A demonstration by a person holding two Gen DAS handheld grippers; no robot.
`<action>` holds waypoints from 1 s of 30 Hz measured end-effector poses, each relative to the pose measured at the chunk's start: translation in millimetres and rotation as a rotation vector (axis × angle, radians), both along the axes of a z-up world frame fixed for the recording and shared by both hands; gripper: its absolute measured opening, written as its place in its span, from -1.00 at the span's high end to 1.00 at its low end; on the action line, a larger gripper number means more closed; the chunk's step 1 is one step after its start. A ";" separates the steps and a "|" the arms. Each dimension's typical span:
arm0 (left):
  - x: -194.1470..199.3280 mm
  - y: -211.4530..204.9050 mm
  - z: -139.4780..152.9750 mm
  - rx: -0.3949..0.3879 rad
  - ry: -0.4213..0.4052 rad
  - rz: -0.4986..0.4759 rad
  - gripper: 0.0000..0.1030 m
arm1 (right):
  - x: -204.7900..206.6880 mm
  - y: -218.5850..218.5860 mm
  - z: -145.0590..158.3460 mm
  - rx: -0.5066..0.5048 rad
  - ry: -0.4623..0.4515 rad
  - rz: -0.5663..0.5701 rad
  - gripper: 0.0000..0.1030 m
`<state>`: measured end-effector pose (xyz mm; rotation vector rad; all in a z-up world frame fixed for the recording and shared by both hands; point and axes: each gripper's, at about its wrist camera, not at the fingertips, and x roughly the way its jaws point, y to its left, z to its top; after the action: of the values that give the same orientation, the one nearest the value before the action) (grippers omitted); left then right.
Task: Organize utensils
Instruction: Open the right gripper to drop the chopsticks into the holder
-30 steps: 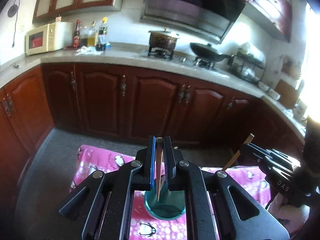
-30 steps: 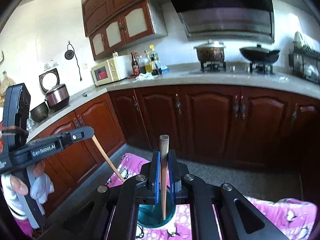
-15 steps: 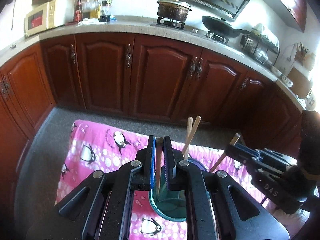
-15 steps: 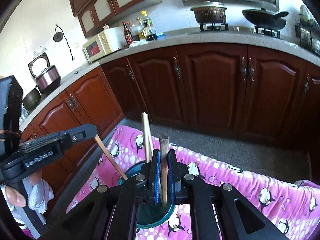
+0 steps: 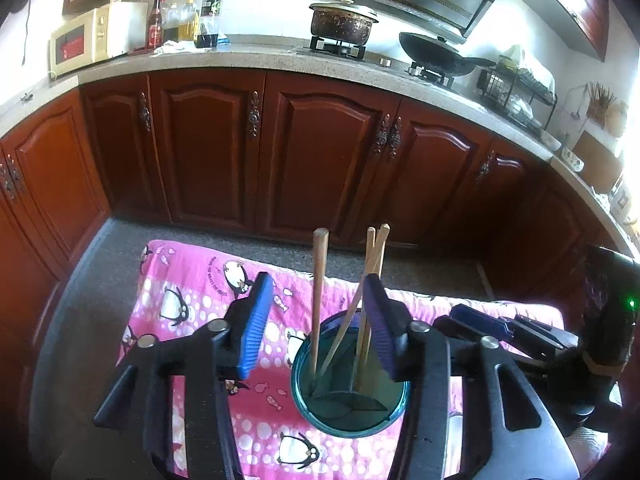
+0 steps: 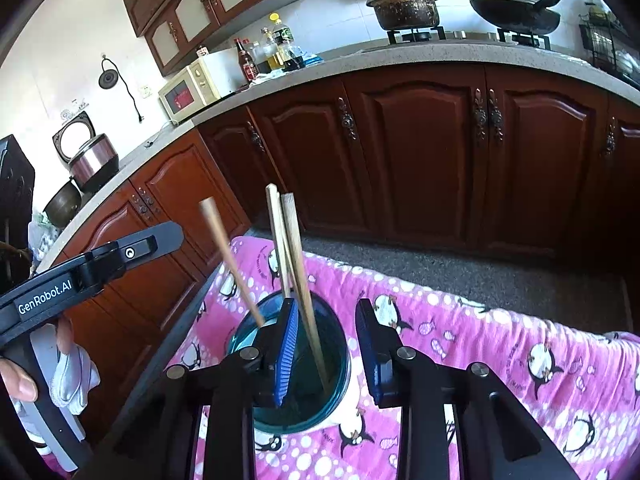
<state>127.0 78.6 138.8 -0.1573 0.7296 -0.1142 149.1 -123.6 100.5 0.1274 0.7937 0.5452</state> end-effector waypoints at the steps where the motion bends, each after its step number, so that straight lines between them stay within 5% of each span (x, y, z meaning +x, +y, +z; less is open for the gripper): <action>1: -2.9 -1.3 0.5 0.005 -0.003 -0.001 0.04 | -3.7 -1.1 -0.3 0.000 0.002 -0.001 0.44; 30: -107.7 -98.8 -45.4 0.152 -0.007 -0.124 -0.07 | -119.9 -69.0 -22.1 -0.066 0.038 -0.160 0.21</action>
<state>19.3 -20.1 93.3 0.0336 0.7380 -0.1764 29.2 -192.7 78.4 0.1394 0.8294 0.3664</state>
